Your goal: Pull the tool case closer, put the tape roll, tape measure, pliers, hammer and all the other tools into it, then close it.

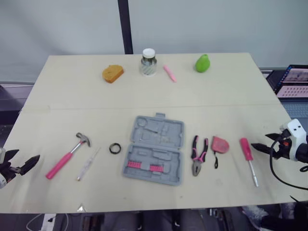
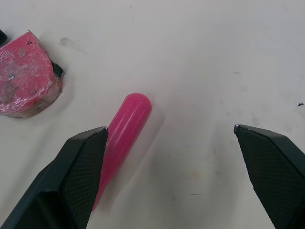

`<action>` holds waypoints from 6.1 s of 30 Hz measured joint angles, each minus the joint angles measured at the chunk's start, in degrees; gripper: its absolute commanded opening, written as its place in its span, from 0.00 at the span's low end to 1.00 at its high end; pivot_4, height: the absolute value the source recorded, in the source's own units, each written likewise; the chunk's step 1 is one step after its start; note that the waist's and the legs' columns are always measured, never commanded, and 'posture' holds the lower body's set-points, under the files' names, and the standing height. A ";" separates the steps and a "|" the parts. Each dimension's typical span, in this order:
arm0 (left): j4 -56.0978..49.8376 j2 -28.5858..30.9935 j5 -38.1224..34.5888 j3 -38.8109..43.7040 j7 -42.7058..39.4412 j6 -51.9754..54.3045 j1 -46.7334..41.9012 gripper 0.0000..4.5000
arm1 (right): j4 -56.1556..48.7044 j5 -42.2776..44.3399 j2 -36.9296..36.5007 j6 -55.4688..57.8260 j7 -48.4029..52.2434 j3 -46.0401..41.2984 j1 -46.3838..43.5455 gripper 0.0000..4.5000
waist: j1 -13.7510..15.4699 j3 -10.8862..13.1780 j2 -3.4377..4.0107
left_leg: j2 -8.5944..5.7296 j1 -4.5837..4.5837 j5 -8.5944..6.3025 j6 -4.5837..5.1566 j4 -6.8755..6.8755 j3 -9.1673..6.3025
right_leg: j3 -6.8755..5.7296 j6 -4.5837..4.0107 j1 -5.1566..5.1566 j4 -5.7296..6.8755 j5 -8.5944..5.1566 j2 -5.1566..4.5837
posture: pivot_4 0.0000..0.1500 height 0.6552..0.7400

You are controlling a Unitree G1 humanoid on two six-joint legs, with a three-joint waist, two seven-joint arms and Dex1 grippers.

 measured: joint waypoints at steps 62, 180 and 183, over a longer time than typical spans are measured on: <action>-35.75 -14.16 5.36 -36.05 -2.31 19.74 -22.56 0.11 | -62.35 8.55 13.45 28.84 -6.53 14.50 14.40 0.13 | 1.67 -0.02 -0.03 | -0.10 -0.04 -0.02 -0.02 0.21 0.07 | 0.20 0.00 -0.01 0.03 0.01 0.30 | 1.00 1.00; -56.59 -12.72 13.50 -39.54 -2.93 31.99 0.07 0.00 | -75.98 4.63 14.93 38.93 -5.43 26.71 20.89 0.01 | 2.67 -0.03 -0.04 | 0.57 -0.04 -0.20 -0.21 0.29 0.37 | 1.08 -0.03 -0.22 -0.09 0.00 0.88 | 1.00 1.00; -57.11 -11.88 13.25 -39.59 -3.30 32.23 0.51 0.00 | -76.40 5.11 14.92 39.15 -5.43 26.83 21.28 0.01 | 2.74 -0.03 -0.04 | 0.58 -0.05 -0.20 -0.21 0.29 0.42 | 1.11 -0.04 -0.26 -0.08 0.00 0.88 | 1.00 1.00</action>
